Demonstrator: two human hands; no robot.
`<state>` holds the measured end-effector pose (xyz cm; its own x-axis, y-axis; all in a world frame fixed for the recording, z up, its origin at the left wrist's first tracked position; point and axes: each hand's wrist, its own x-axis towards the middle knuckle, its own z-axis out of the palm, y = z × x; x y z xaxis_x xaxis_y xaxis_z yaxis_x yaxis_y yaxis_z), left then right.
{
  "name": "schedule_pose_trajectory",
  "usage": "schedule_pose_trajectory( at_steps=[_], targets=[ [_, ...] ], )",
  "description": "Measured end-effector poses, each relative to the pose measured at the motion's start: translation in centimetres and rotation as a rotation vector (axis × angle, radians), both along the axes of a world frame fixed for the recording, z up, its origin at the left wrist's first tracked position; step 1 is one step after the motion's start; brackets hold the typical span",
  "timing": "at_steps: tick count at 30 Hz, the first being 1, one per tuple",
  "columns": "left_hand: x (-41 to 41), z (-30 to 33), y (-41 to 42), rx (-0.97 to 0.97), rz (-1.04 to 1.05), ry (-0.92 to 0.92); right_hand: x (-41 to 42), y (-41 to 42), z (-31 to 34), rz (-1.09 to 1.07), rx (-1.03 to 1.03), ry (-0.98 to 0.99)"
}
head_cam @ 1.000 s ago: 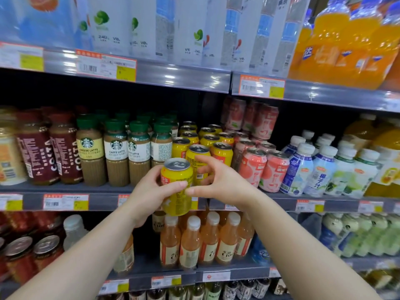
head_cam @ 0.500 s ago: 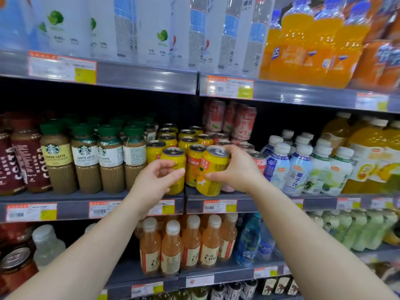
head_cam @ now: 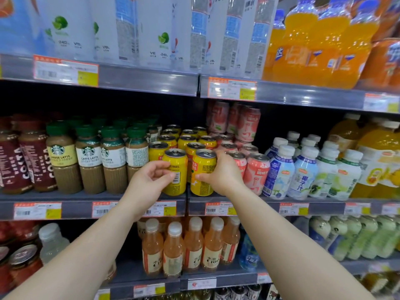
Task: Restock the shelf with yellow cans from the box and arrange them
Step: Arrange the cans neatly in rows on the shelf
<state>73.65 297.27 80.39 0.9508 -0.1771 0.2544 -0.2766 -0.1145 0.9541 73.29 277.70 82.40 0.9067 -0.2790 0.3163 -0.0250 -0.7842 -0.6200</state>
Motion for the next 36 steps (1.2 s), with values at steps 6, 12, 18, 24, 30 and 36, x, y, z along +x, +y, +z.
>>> schedule_pose_trajectory(
  at_steps=[6,12,18,24,30,36],
  targets=[
    [0.2,-0.6,0.9,0.020,0.033,0.002,-1.1,0.4,-0.1,0.029,-0.068,0.006],
    [1.3,0.5,0.4,0.323,0.306,-0.303,-1.3,0.4,1.4,-0.118,-0.531,-0.157],
    [2.8,2.2,-1.3,1.023,0.512,-0.761,-0.3,-1.5,2.7,0.023,-0.555,-0.070],
    [5.0,3.9,2.8,0.996,0.162,-0.830,-0.8,-3.8,3.2,0.153,-0.476,0.020],
    [3.5,4.0,-1.3,1.268,0.345,-0.823,0.2,-2.9,2.4,0.031,-0.563,-0.079],
    [5.6,5.8,2.2,1.250,0.040,-0.829,0.5,-5.1,2.5,0.215,-0.382,-0.113]
  ],
)
